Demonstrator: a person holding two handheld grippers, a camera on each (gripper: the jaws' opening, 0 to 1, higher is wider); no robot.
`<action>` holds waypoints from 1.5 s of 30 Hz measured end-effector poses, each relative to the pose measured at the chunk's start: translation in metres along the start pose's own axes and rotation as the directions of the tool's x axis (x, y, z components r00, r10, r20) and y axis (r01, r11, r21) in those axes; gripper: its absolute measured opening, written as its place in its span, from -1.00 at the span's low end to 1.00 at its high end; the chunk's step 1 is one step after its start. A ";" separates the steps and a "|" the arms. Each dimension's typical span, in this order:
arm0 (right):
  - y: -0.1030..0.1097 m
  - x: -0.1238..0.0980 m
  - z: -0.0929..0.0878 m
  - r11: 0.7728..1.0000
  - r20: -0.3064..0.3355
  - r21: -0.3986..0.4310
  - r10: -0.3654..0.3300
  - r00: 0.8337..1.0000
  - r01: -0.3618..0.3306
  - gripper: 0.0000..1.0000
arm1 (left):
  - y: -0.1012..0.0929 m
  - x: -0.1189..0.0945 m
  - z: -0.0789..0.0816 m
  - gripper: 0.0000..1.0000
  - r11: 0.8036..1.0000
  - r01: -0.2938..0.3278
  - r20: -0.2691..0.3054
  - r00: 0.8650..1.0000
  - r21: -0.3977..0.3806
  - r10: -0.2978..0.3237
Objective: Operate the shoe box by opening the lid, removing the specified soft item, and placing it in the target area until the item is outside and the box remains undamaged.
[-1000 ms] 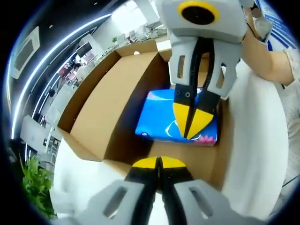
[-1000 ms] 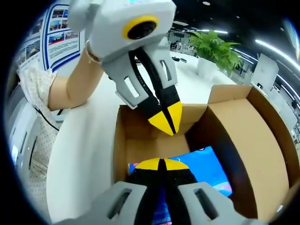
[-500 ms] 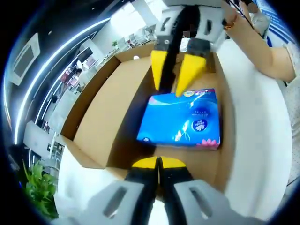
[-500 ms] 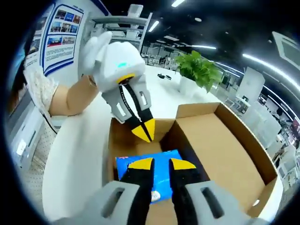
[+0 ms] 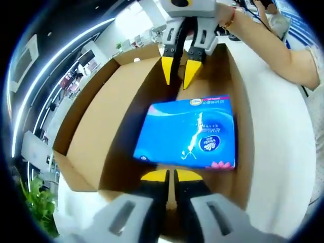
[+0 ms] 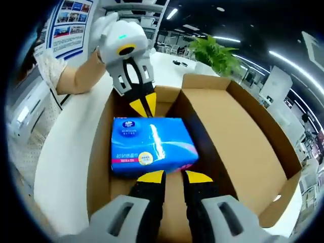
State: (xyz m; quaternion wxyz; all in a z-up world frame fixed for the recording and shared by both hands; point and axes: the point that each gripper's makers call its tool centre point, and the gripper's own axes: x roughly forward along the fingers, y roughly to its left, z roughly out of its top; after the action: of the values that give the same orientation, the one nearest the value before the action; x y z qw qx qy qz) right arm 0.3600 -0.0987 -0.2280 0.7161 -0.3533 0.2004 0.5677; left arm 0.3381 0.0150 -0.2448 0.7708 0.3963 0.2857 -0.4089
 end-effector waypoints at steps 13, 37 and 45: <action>0.014 0.029 -0.009 0.995 -0.022 -0.060 0.081 0.996 -0.082 -0.69 | -0.004 0.017 -0.007 -0.85 0.999 0.046 -0.027 0.999 -0.023 -0.047; 0.015 0.045 -0.014 0.989 -0.101 -0.121 0.071 0.992 -0.083 -1.00 | -0.003 0.036 -0.013 -1.00 0.992 0.047 -0.079 0.996 0.118 -0.038; 0.014 0.044 -0.014 0.990 -0.105 -0.119 0.066 0.992 -0.079 -1.00 | 0.001 0.036 -0.011 -1.00 0.991 0.035 -0.077 0.997 0.129 -0.026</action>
State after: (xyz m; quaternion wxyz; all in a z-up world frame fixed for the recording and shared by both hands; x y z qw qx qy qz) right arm 0.3607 -0.0777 -0.2713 0.6607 -0.4174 0.2135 0.5862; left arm 0.3553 0.0100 -0.2777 0.7258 0.4562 0.2933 -0.4231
